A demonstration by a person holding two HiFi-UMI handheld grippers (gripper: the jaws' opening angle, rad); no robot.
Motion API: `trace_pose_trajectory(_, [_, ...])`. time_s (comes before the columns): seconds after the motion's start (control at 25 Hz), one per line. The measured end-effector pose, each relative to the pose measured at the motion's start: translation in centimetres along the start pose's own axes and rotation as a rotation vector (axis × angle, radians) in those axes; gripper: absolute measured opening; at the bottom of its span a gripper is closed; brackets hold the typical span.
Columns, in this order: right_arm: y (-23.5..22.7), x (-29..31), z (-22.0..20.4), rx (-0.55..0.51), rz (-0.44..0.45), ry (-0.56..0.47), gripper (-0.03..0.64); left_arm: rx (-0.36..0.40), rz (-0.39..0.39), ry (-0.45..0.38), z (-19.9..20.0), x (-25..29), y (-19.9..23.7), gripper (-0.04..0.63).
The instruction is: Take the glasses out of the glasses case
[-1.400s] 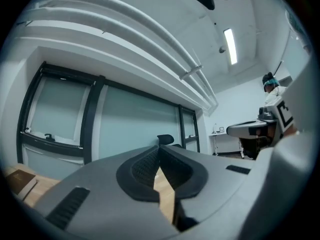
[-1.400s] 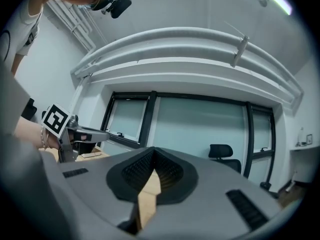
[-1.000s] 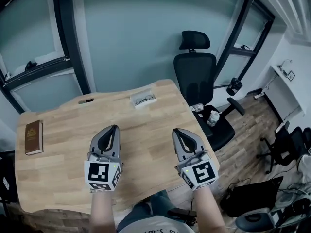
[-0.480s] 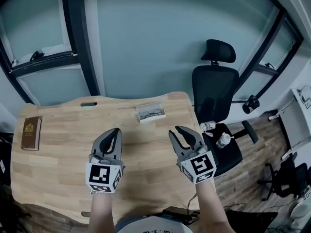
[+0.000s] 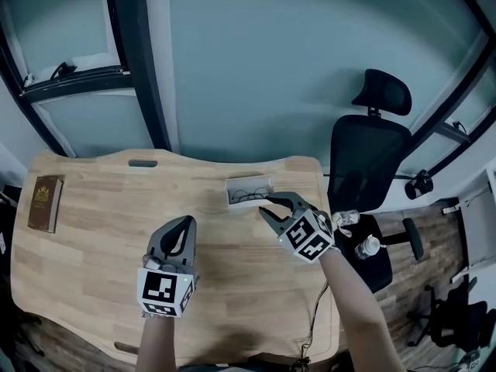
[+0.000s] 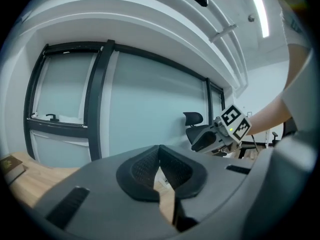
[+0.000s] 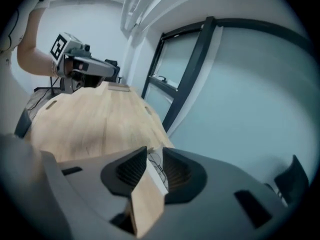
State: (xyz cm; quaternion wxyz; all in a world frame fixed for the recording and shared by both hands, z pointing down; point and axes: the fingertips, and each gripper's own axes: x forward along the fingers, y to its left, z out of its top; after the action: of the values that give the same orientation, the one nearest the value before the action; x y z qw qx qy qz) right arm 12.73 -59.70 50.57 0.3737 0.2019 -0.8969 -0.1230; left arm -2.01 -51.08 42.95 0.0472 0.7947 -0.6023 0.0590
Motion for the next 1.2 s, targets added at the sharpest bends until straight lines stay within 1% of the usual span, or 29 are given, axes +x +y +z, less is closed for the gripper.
trace_pose_trajectory(0.28, [-0.6,8.0,-4.3,-0.263,0.236,0.205,0.104,-0.001,-0.003,0.054,-2.5,2.8,1.0,0.015])
trace_pose_trajectory(0.4, [-0.7,10.4,-5.7,-0.351,0.323,0.284,0.103,-0.017,0.011,0.08,-3.9,3.3,1.8,0.017])
trace_pose_trajectory(0.56, [-0.6,12.9,-7.5,-0.439,0.411,0.375,0.1,-0.046,0.035,0.118,-6.0,3.6,2.9,0.017])
trace_pose_trajectory(0.76, [-0.4,14.7,-9.0,-0.495,0.5,0.455,0.089,-0.059,0.05,0.151,-7.9,3.8,3.9,0.017])
trace_pose_trajectory(0.88, [0.0,15.1,-9.2,-0.521,0.529,0.481,0.038,-0.069,0.057,0.159,-8.5,3.8,4.4,0.017])
trace_pose_trajectory(0.96, [0.0,15.3,-9.2,-0.515,0.53,0.481,0.035,-0.078,0.06,0.16,-8.8,3.7,4.6,0.017])
trace_pose_trajectory(1.2, [-0.9,14.3,-8.5,-0.477,0.446,0.445,0.017,-0.074,0.05,0.144,-7.8,3.6,4.7,0.017])
